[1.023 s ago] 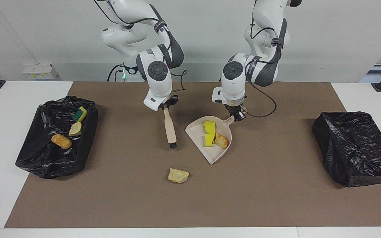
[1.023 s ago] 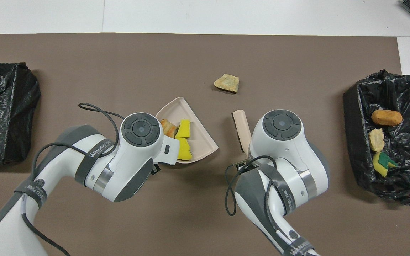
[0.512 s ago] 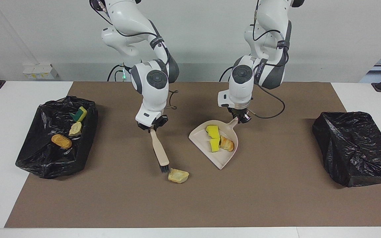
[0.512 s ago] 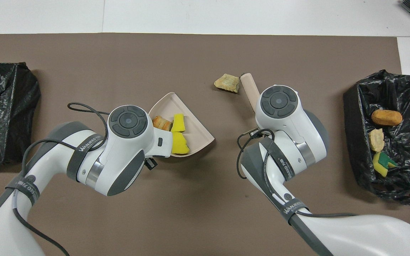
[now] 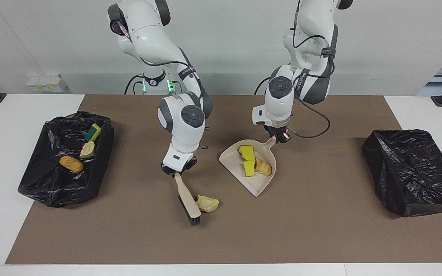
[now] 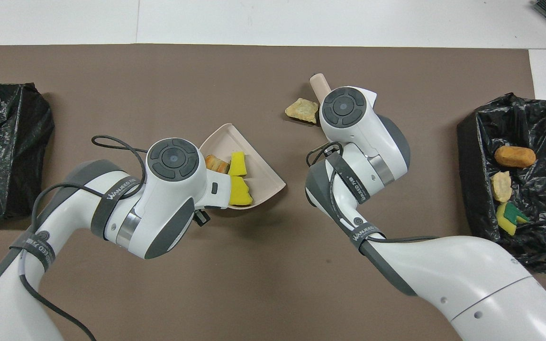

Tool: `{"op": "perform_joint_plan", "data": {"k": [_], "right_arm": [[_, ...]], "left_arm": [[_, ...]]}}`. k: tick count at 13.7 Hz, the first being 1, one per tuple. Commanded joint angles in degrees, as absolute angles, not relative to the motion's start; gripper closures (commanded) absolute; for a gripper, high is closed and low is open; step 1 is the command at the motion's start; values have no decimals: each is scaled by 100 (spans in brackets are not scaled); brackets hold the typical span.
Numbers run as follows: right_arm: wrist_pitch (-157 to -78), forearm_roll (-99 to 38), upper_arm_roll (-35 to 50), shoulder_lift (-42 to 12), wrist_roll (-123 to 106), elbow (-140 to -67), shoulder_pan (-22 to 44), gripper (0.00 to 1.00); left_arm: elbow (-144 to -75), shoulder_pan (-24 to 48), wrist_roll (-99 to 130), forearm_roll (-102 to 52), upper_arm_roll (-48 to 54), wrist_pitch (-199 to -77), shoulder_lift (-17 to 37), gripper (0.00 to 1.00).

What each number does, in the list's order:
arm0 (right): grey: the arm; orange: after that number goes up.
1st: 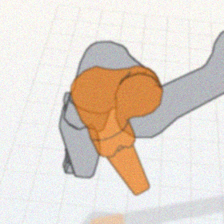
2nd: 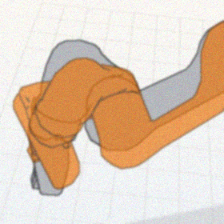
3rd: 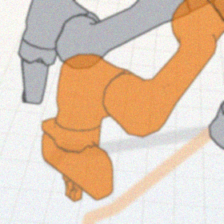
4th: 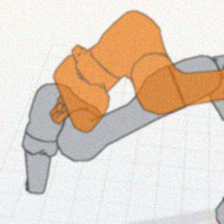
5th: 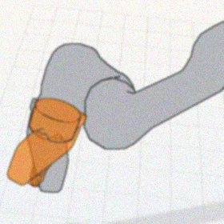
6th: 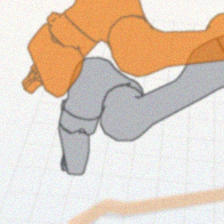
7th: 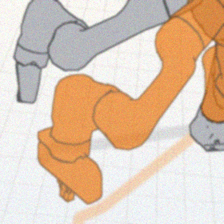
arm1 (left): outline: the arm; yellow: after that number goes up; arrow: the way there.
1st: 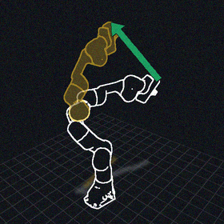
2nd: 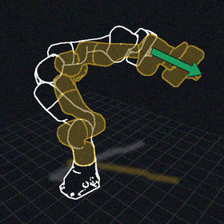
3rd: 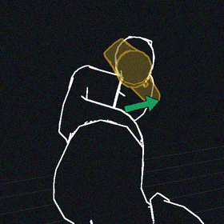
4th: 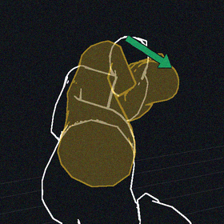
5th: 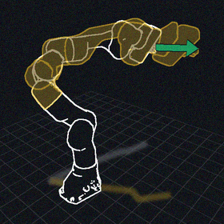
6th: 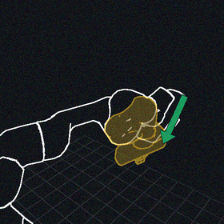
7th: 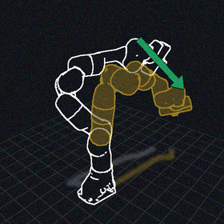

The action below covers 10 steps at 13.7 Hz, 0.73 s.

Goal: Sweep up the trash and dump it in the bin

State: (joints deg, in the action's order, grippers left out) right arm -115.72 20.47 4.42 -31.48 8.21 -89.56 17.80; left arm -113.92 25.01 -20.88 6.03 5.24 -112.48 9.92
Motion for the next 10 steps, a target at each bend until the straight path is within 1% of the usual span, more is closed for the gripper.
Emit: {"op": "perform_joint_plan", "data": {"k": [1, 3, 6, 10], "right_arm": [[-11330, 2119, 545, -3244, 580, -8675, 1854, 100], [-11180, 2066, 554, -3156, 161, -8849, 2074, 100], [-11092, 1986, 677, -2831, -991, -9447, 2065, 100], [-10600, 1530, 1088, -2559, -1816, -9702, 2083, 100]], "left_arm": [[-11276, 2522, -2048, 554, 536, -10961, 1011, 100], [-11285, 2558, -2057, 554, 562, -10942, 1002, 100], [-11311, 2558, -2057, 554, 580, -10881, 976, 100], [-11312, 2601, -2065, 571, 571, -10977, 976, 100]]}}
